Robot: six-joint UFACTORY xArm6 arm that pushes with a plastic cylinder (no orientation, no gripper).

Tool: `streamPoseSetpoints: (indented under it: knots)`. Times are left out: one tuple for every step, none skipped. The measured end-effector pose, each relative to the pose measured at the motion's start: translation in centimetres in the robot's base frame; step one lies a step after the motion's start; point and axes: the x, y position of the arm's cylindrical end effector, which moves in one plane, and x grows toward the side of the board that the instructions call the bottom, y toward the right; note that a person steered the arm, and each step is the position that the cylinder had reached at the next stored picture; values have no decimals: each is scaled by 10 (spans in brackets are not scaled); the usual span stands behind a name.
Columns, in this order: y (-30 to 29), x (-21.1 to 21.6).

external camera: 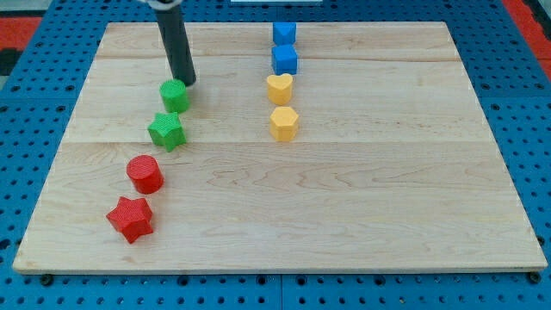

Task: Push the red star into the red circle

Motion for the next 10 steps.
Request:
streamPoseSetpoints:
  knots:
    - [-7,43]
    - [-4,50]
    - [36,49]
    - [54,107]
    - [57,199]
    - [21,268]
    - [-1,265]
    - [-4,236]
    - [-22,254]
    - [-45,257]
